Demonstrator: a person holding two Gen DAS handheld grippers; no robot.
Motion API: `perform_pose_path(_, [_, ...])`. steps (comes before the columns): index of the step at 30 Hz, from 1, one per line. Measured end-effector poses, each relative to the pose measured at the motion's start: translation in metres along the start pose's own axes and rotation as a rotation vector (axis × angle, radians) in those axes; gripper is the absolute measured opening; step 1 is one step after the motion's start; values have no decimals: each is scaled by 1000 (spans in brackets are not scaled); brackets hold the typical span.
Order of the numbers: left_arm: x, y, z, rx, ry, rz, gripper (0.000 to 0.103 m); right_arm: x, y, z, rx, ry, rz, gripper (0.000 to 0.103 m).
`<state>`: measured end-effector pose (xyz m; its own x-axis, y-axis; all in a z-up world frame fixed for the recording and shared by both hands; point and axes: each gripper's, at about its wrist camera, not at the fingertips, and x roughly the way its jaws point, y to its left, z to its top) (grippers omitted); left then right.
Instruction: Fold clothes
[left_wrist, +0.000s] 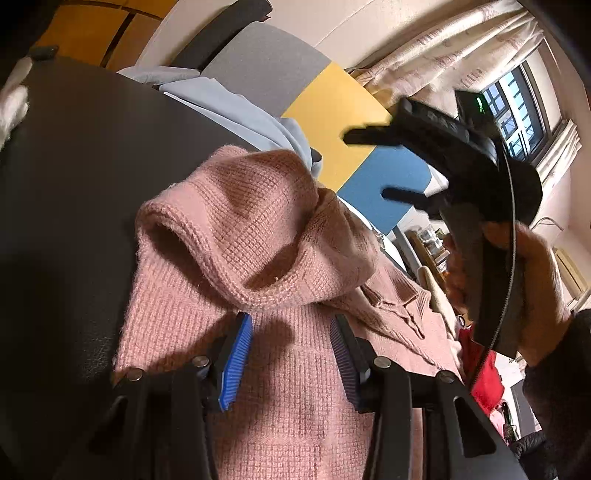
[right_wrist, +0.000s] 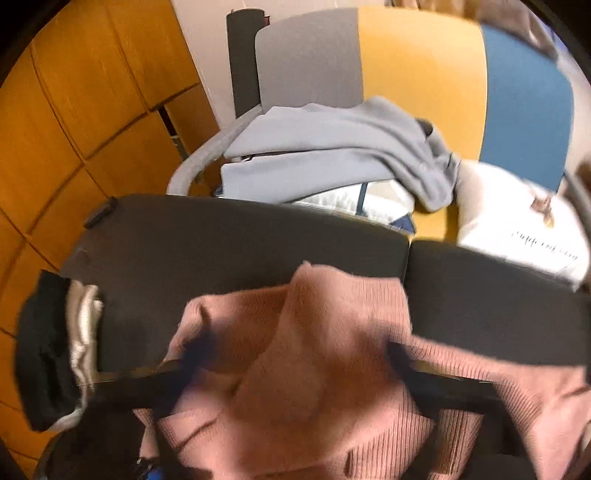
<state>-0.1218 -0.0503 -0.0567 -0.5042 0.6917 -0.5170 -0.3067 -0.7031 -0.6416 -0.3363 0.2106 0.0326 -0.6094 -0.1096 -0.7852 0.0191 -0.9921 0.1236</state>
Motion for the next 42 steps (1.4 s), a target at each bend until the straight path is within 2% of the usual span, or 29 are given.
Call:
perform_pose_path(2, [-1,1,-1,-6,-1,-9,44,7,11,5,-16,2,-32,102])
perform_pose_path(6, [-4,6,-2,-20,-5,-33,45,30,7,8,69,50,-78,102])
perform_pose_path(7, [-4,7,-2,-24,-6,-39,45,36,6,9,90,62,-89,96])
perform_pose_path(9, [-6,9,-3,-29,-8,-48,45,47,4,8,119,100,-109,72])
perform_pose_path(11, [-8,12,-4,-33,-9,-57,45,59,1,4,128,157,-125,63])
perform_pose_path(14, [-11,16,-5,-37,-11,-65,45,68,12,-2,11,179,-207,60])
perform_pose_path(15, [-12,17,-6,-38,-11,-67,45,70,14,-3,-10,180,-233,56])
perform_pose_path(17, [-13,19,-7,-39,-11,-69,45,72,14,-4,-22,157,-293,11])
perform_pose_path(18, [-13,19,-7,-39,-11,-69,45,74,11,-4,-8,165,-280,8])
perform_pose_path(20, [-13,18,-8,-39,-11,-69,45,80,5,-3,26,191,-239,8])
perform_pose_path(24, [-9,13,-8,-35,-10,-66,45,61,-11,1,124,157,-145,8])
perform_pose_path(30, [-15,14,-13,-32,-7,-59,45,-5,-27,4,204,-8,-70,7])
perform_pose_path(33, [-18,13,-14,-30,-5,-55,45,-42,-46,-8,270,-111,-39,7])
perform_pose_path(37, [-15,8,-9,-27,-3,-48,45,-83,-85,-60,415,-206,6,7])
perform_pose_path(42, [-12,4,-8,-18,2,-33,45,-75,-118,-149,559,-178,64,7])
